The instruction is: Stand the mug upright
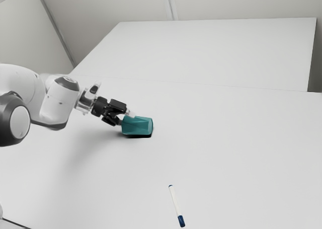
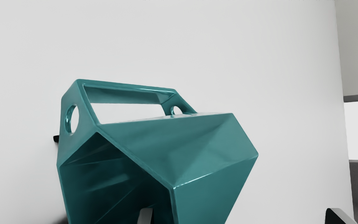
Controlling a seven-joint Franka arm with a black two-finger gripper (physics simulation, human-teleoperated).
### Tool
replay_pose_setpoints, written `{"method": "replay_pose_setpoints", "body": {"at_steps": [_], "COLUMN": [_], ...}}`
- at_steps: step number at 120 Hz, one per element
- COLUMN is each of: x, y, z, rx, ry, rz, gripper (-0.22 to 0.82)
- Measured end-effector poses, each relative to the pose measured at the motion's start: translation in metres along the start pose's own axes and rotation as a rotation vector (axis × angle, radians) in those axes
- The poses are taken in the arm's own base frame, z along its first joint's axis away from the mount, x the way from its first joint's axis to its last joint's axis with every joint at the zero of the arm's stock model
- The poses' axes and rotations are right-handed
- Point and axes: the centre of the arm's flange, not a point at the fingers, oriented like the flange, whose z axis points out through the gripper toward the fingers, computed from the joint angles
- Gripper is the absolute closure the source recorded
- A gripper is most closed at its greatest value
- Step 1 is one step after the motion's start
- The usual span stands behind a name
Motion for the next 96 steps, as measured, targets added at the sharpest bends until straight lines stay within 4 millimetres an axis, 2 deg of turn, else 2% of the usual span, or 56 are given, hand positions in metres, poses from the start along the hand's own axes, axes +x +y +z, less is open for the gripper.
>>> {"method": "replay_pose_setpoints", "body": {"at_steps": [24,96], "x": [-0.0036,-0.0078], "y": [-0.0064,-0.0095], "z": [0.0,0.0075], "rx": [-0.044,-0.087], "ry": [0.013,0.027], "rz": [-0.014,-0.001], "gripper": [0.07,0.6]}}
